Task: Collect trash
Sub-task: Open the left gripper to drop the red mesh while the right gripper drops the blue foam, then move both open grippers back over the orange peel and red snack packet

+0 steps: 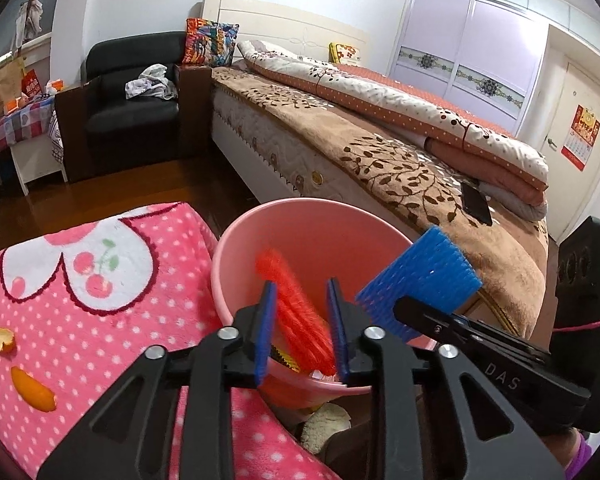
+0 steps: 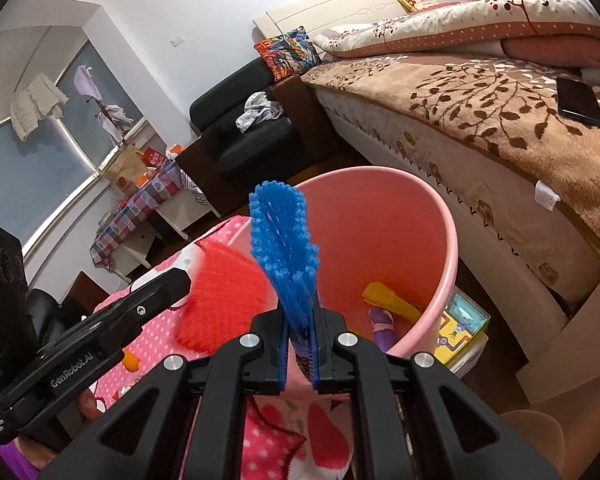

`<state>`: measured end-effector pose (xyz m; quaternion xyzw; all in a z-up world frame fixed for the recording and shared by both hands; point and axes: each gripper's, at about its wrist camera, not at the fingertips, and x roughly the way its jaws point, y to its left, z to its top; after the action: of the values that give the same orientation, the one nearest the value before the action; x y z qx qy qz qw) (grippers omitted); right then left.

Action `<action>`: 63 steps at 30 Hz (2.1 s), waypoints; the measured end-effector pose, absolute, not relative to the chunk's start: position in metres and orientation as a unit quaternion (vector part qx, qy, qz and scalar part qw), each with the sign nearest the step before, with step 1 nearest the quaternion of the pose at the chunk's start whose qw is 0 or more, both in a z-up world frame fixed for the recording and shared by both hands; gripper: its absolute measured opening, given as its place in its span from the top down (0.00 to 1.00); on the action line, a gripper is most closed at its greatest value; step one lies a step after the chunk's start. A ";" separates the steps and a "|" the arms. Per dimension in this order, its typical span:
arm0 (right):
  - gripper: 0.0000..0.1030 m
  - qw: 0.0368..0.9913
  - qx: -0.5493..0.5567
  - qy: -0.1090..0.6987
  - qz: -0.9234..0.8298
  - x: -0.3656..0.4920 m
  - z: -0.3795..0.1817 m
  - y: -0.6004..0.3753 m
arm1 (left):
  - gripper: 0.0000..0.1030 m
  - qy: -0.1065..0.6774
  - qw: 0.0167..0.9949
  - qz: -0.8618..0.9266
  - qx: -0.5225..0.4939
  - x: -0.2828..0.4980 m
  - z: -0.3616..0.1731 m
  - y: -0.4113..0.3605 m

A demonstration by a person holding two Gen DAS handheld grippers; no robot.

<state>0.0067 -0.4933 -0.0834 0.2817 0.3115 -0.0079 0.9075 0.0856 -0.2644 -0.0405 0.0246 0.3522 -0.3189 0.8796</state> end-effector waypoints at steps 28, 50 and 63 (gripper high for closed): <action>0.55 0.914 0.276 0.298 -0.009 0.000 -0.073 -0.483 | 0.64 0.356 0.880 -0.314 0.014 0.078 -0.036 -0.256; 0.54 0.922 0.235 0.304 0.055 -0.010 -0.060 -0.417 | 0.64 0.332 0.906 -0.261 0.027 0.053 -0.025 -0.201; 0.54 0.922 0.205 0.317 0.089 -0.009 -0.057 -0.379 | 0.64 0.327 0.916 -0.229 0.027 0.045 -0.028 -0.159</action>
<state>-0.0089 -0.3789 -0.0575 0.2048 0.3169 0.0886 0.9218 0.0447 -0.1588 -0.0279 0.0266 0.3272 -0.2294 0.9163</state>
